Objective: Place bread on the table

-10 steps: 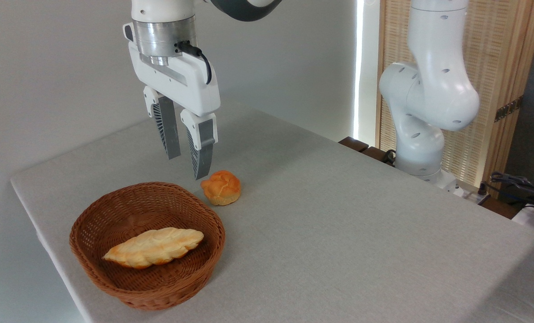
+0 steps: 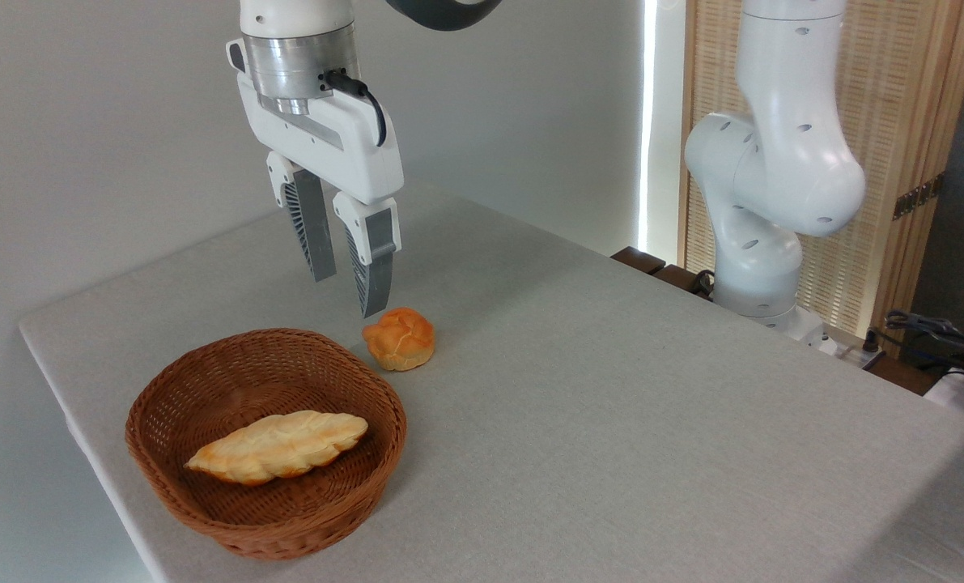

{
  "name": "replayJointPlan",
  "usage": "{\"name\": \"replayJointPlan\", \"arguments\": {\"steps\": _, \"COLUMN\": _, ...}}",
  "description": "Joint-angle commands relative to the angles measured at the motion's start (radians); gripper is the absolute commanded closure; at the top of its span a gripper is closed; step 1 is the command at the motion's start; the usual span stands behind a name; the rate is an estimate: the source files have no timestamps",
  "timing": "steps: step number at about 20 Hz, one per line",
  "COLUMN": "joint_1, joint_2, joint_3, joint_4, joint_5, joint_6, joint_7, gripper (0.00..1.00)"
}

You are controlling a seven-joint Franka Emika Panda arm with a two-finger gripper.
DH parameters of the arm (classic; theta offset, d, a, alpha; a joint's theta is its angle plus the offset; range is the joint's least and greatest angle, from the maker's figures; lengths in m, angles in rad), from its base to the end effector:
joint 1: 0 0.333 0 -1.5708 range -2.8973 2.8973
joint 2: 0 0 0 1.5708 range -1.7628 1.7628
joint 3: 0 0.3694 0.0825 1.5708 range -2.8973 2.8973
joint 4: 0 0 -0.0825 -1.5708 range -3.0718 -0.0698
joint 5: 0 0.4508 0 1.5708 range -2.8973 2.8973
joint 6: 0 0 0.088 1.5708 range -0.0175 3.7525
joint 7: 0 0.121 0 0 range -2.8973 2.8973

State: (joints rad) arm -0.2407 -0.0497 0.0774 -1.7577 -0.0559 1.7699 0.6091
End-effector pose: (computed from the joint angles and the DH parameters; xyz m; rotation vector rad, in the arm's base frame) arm 0.6083 -0.1049 0.6109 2.8731 -1.1526 0.1134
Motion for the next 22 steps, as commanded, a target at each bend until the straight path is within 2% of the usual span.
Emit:
{"name": "replayJointPlan", "arguments": {"steps": 1, "joint_1": -0.003, "joint_2": -0.007, "joint_3": 0.013, "joint_4": 0.010, "joint_5": -0.015, "joint_6": -0.027, "joint_7": 0.020, "gripper": 0.00}}
{"name": "replayJointPlan", "arguments": {"steps": 17, "joint_1": -0.003, "joint_2": -0.002, "joint_3": 0.010, "joint_4": 0.010, "joint_5": -0.016, "joint_6": -0.044, "joint_7": 0.023, "gripper": 0.00}}
{"name": "replayJointPlan", "arguments": {"steps": 20, "joint_1": -0.003, "joint_2": 0.027, "joint_3": 0.010, "joint_4": 0.010, "joint_5": -0.018, "joint_6": -0.017, "joint_7": 0.024, "gripper": 0.00}}
{"name": "replayJointPlan", "arguments": {"steps": 22, "joint_1": -0.003, "joint_2": 0.040, "joint_3": 0.010, "joint_4": 0.000, "joint_5": -0.025, "joint_6": 0.070, "joint_7": 0.024, "gripper": 0.00}}
